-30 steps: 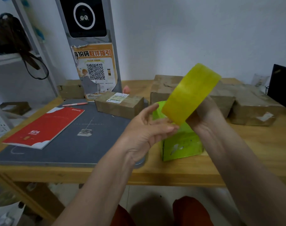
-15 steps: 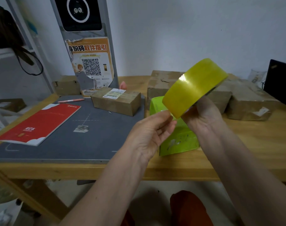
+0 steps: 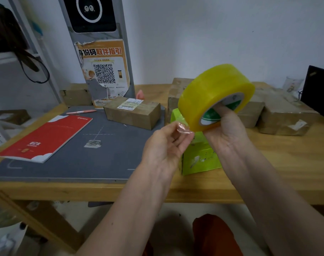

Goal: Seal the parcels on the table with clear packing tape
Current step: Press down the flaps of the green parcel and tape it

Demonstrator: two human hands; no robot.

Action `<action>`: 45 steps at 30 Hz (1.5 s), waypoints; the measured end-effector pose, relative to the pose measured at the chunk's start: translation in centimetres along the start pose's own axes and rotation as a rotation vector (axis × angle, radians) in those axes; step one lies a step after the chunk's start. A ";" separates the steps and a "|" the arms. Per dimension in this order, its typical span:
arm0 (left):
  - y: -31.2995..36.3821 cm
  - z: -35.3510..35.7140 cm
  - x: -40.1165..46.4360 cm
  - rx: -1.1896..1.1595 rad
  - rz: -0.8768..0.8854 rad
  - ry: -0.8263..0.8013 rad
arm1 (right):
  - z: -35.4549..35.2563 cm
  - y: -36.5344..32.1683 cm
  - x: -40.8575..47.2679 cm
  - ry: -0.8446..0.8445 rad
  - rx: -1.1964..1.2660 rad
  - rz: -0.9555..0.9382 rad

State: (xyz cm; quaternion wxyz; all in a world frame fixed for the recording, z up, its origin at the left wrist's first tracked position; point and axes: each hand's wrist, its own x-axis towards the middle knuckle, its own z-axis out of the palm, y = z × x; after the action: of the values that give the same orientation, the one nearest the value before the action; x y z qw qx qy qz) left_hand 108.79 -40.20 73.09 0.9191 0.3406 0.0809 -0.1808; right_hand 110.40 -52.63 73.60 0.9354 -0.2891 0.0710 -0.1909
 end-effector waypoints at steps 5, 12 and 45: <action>-0.1 0.2 -0.1 -0.047 0.146 0.033 | 0.3 0.1 -0.3 -0.001 0.029 -0.025; 0.0 -0.5 0.1 0.138 0.280 0.115 | 0.9 -0.2 -1.3 -0.002 -0.128 -0.125; -2.8 -2.0 3.7 0.475 0.265 0.356 | -3.1 -4.3 1.8 0.212 -0.718 -0.356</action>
State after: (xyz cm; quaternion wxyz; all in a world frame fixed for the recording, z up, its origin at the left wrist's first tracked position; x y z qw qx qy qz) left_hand 111.12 -41.89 68.95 0.8009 0.5794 0.1509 -0.0111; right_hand 109.96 -58.21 73.40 0.7152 -0.5834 0.1780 -0.3413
